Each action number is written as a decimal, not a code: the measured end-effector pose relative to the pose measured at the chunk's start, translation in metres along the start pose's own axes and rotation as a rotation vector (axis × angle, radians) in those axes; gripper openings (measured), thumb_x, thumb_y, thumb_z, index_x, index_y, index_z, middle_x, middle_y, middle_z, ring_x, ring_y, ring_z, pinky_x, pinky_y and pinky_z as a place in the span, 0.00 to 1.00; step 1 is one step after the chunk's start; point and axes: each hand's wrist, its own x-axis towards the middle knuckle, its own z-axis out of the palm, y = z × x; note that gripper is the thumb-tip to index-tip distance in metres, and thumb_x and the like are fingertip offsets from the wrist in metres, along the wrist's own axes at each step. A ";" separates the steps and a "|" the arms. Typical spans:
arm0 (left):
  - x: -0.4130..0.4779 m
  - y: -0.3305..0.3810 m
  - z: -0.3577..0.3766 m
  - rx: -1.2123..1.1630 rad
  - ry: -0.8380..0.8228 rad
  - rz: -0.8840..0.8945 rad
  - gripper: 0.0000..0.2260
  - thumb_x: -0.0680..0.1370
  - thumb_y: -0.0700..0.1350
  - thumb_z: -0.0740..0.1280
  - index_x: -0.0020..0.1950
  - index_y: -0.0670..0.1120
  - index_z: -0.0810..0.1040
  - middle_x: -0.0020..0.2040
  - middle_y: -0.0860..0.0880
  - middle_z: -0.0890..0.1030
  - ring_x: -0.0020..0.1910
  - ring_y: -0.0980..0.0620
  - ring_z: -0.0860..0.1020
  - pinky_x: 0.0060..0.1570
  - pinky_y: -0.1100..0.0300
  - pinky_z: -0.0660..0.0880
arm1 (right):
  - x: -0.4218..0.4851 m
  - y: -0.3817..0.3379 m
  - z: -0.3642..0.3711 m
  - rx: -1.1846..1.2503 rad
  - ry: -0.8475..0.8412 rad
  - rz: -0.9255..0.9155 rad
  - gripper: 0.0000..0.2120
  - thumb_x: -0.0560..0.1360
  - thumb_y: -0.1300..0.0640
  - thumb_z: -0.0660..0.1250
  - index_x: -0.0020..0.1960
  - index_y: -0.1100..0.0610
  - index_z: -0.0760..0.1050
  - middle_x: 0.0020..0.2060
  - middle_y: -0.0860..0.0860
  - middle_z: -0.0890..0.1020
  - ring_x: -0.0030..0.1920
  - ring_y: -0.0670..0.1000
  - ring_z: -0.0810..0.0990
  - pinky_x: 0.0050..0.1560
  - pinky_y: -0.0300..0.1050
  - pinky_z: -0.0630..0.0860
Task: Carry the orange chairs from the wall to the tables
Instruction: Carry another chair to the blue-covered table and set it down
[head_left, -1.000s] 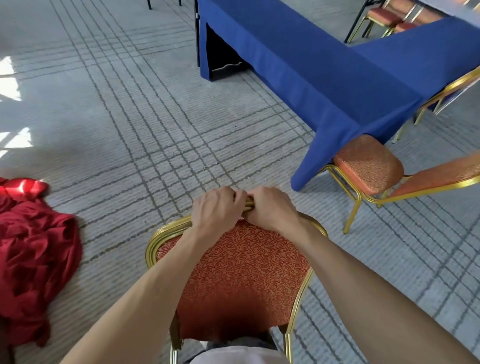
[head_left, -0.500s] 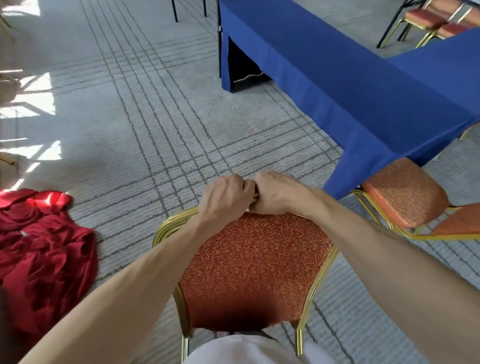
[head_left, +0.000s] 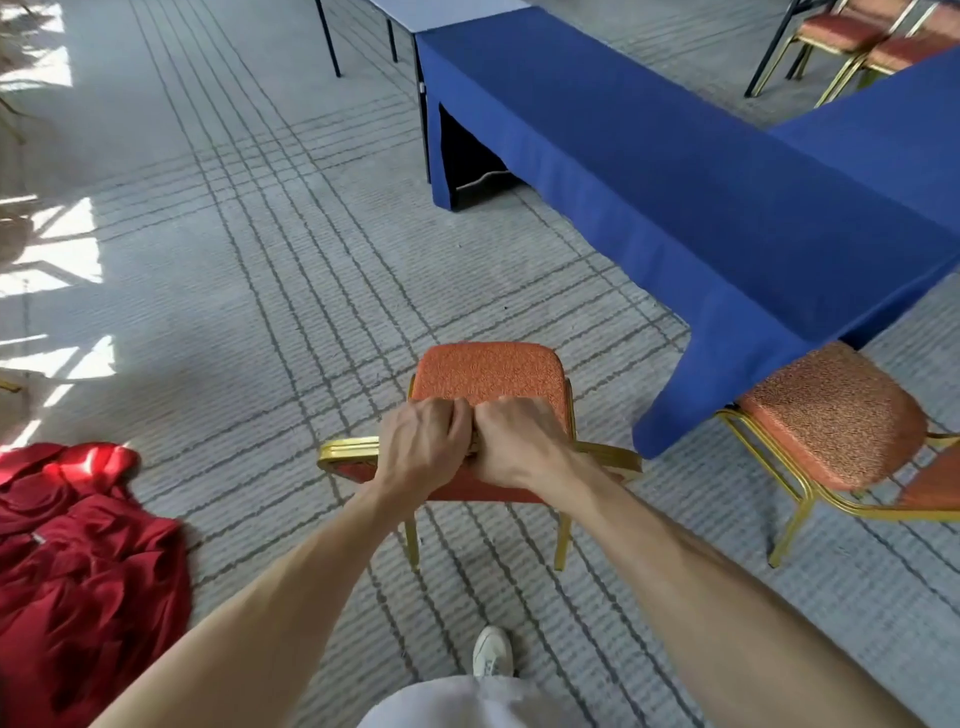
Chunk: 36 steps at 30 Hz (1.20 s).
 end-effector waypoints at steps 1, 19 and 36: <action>0.009 -0.005 0.004 0.000 0.003 -0.019 0.21 0.82 0.48 0.59 0.30 0.44 0.72 0.33 0.48 0.77 0.30 0.50 0.67 0.36 0.56 0.60 | 0.009 0.000 0.004 0.014 0.026 0.018 0.06 0.72 0.51 0.66 0.39 0.53 0.76 0.28 0.47 0.76 0.31 0.52 0.77 0.36 0.44 0.72; 0.259 -0.040 -0.003 -0.078 -0.072 0.388 0.25 0.82 0.59 0.54 0.30 0.47 0.72 0.29 0.46 0.78 0.29 0.45 0.75 0.31 0.56 0.61 | 0.207 0.055 -0.033 -0.001 0.183 0.372 0.15 0.71 0.44 0.67 0.41 0.56 0.80 0.35 0.56 0.84 0.39 0.59 0.83 0.36 0.47 0.75; 0.423 0.039 0.016 -0.021 -0.225 0.507 0.21 0.83 0.52 0.55 0.30 0.51 0.61 0.31 0.48 0.76 0.35 0.43 0.78 0.37 0.51 0.76 | 0.314 0.178 -0.087 0.051 0.181 0.545 0.10 0.71 0.46 0.64 0.37 0.51 0.69 0.36 0.54 0.83 0.41 0.59 0.81 0.36 0.44 0.66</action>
